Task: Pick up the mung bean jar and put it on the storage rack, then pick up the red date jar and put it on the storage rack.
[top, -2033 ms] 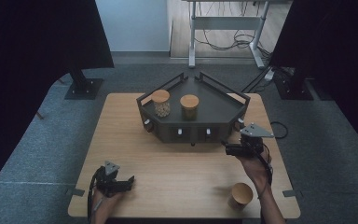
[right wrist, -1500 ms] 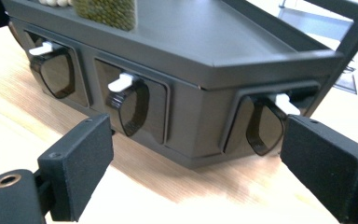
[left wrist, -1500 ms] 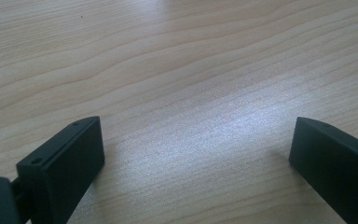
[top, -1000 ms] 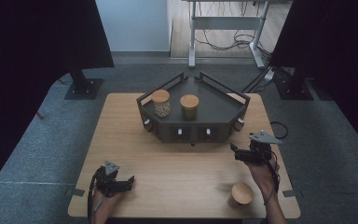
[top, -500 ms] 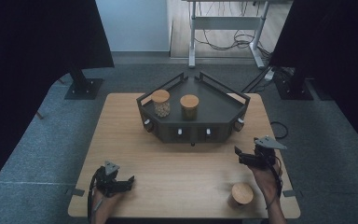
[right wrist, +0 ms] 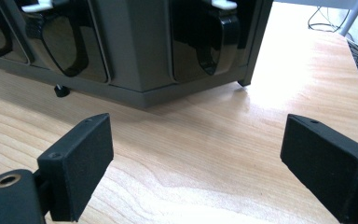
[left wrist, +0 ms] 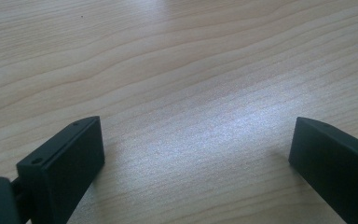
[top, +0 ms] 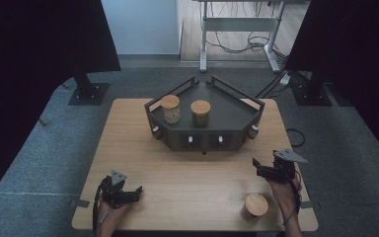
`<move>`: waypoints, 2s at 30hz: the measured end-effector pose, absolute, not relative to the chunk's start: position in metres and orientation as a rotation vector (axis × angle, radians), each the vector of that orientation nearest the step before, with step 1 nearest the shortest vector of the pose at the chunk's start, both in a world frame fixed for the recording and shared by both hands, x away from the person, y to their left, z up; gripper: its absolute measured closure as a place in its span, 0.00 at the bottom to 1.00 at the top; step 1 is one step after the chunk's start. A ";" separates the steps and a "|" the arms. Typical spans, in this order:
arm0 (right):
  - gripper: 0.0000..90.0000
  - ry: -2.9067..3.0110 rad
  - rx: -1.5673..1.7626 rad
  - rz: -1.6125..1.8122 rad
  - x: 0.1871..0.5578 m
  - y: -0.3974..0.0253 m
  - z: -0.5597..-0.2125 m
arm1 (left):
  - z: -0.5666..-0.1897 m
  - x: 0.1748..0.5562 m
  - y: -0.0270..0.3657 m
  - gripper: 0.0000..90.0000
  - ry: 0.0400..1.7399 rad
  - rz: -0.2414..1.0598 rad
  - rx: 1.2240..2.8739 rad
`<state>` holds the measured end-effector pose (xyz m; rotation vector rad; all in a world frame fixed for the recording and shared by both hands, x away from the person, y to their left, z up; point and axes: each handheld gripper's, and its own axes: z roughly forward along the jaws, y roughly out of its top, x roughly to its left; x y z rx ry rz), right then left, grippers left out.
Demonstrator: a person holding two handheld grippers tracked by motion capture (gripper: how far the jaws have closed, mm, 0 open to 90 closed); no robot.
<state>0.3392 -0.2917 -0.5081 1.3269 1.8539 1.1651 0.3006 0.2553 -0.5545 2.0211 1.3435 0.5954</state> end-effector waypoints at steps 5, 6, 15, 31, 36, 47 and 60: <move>0.10 1.848 1.343 1.163 0.337 -0.296 -0.515 | -0.555 0.301 0.255 0.03 1.344 0.596 2.021; 0.10 1.847 1.346 1.163 0.337 -0.296 -0.516 | -0.555 0.301 0.255 0.03 1.344 0.596 2.021; 0.10 1.842 1.372 1.165 0.335 -0.301 -0.527 | -0.555 0.300 0.255 0.03 1.345 0.596 2.020; 0.10 1.821 1.354 1.201 0.320 -0.302 -0.519 | -0.555 0.300 0.255 0.03 1.347 0.596 2.019; 0.10 1.828 1.327 1.209 0.310 -0.298 -0.512 | -0.555 0.300 0.255 0.03 1.347 0.596 2.018; 0.10 1.845 1.295 1.219 0.292 -0.294 -0.501 | -0.555 0.300 0.255 0.03 1.347 0.596 2.018; 0.10 1.869 1.258 1.228 0.273 -0.288 -0.496 | -0.555 0.300 0.255 0.03 1.346 0.595 2.019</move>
